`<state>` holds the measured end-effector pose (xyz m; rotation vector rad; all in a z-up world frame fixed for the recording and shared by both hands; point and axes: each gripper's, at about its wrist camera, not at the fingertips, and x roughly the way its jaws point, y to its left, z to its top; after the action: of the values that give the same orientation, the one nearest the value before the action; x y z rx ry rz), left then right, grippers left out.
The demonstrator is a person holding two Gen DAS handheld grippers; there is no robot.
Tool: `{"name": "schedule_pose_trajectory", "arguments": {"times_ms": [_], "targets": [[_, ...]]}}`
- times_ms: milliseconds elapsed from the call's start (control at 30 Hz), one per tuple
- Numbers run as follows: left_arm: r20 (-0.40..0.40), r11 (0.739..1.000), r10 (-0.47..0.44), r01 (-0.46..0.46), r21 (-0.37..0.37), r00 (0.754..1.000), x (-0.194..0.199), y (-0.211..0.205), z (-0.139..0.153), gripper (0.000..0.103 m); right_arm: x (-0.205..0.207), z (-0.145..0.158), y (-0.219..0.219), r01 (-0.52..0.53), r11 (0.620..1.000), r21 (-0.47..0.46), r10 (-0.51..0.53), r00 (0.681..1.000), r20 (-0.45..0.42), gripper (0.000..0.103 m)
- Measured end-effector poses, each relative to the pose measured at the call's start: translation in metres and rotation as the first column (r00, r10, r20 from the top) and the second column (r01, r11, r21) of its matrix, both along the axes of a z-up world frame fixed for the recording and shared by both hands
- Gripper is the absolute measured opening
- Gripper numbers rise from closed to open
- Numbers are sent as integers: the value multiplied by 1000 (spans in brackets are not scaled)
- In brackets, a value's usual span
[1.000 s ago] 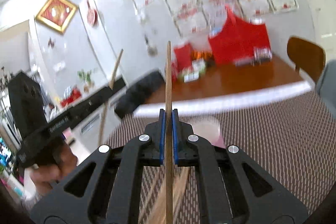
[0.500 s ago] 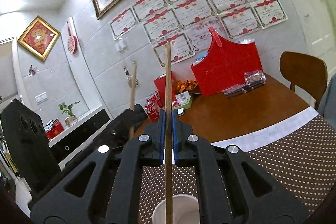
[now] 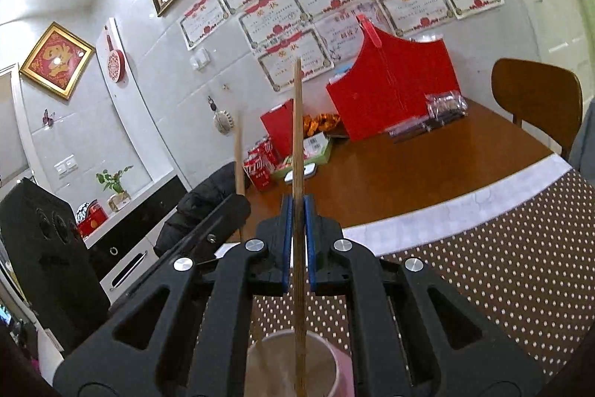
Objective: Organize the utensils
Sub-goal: 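Lift the left tool's chopstick over the pink cup and open it while the right tool drops its own, then move both open tools back down to the chopstick pile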
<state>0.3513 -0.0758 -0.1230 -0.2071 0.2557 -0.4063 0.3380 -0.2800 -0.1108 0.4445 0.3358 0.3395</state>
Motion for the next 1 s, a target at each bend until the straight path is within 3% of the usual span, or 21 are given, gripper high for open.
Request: {"name": "schedule_pose_trajectory", "arguments": {"times_ms": [33, 67, 100, 167, 200, 400, 833, 1000], "targets": [[1, 1000, 1, -1, 5, 1000, -4, 2, 1, 17, -4, 1, -3, 9, 1000, 6, -9, 1000, -5, 36], [2, 1000, 15, -15, -2, 1000, -8, 6, 2, 27, -10, 1, -8, 43, 999, 18, -43, 999, -4, 61], [-2, 1000, 20, -20, -3, 1000, -12, 9, 4, 49, -17, 3, -14, 51, 998, 38, -52, 999, 9, 81], [3, 999, 38, -38, -13, 999, -23, 19, 9, 72, -27, 6, -18, 65, 997, 46, -66, 998, 14, 89], [12, 999, 41, -41, -17, 999, -28, 22, 11, 73, -32, 10, -20, 69, 997, 42, -70, 997, 12, 95], [15, 995, 91, -92, 31, 996, -64, 40, 29, 81, -60, 28, -21, 100, 995, -2, -100, 995, -17, 97], [16, 967, 185, -185, 174, 983, -158, 69, 60, 81, -137, 70, -8, 102, 989, -106, -104, 994, -12, 97], [-3, 954, 223, -217, 208, 975, -188, 81, 59, 81, -166, 69, 3, 75, 982, -176, -84, 995, -49, 97]]}}
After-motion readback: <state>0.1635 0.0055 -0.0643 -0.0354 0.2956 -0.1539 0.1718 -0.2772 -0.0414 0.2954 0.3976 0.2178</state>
